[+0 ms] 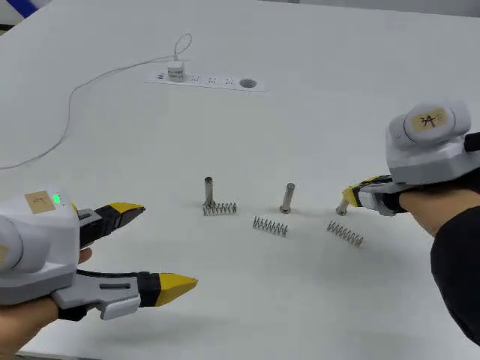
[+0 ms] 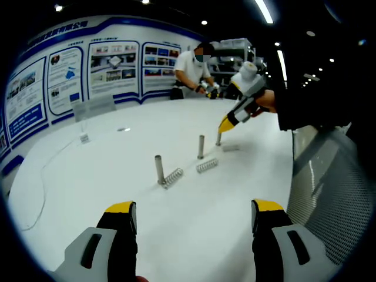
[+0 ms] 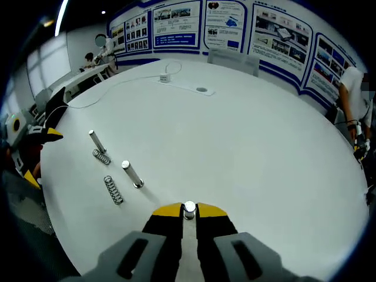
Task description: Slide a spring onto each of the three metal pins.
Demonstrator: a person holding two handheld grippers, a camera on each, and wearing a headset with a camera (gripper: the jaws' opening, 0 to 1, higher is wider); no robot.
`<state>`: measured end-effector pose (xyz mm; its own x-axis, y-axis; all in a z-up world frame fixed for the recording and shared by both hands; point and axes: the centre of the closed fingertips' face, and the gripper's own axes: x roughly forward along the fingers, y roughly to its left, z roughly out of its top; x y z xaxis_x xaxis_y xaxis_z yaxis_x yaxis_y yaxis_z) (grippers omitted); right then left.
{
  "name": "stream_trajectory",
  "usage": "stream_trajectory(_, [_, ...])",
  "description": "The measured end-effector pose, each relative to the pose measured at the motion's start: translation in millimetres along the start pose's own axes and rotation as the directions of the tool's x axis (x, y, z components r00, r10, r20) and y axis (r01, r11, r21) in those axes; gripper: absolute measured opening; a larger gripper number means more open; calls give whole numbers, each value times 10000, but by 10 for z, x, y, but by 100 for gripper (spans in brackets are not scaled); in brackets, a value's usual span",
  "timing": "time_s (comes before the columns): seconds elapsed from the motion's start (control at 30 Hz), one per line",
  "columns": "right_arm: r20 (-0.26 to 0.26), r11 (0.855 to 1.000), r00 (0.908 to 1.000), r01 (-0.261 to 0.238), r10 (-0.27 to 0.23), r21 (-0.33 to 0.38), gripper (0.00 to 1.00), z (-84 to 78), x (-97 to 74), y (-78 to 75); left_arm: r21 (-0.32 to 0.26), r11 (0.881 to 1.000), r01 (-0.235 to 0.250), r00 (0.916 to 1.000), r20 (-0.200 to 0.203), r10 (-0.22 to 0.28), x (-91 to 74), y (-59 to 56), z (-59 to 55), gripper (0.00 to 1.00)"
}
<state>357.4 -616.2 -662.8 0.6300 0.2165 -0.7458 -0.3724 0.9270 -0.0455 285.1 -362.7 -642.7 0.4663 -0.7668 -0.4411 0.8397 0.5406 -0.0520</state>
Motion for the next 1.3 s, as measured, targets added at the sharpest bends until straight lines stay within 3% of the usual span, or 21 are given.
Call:
stream_trajectory(0.6, [3, 9999, 10000, -9, 9, -142, 11, 10, -51, -16, -17, 10000, -25, 10000, 42, 25, -3, 3, 10, 82])
stream_trajectory(1.0, [229, 9991, 9997, -46, 56, -430, 12, 16, -210, -15, -3, 10000, 10, 10000, 47, -10, 2, 0, 10, 82])
stream_trajectory(1.13, [285, 9949, 9978, -567, 593, -838, 12, 2, -277, 97, -18, 10000, 10, 10000, 62, -9, 3, 3, 9, 82])
stream_trajectory(1.3, [-239, 9735, 9901, -1407, 1386, -1801, 12, -99, -262, 278, -29, 10000, 14, 10000, 61, -14, 6, 4, 7, 82])
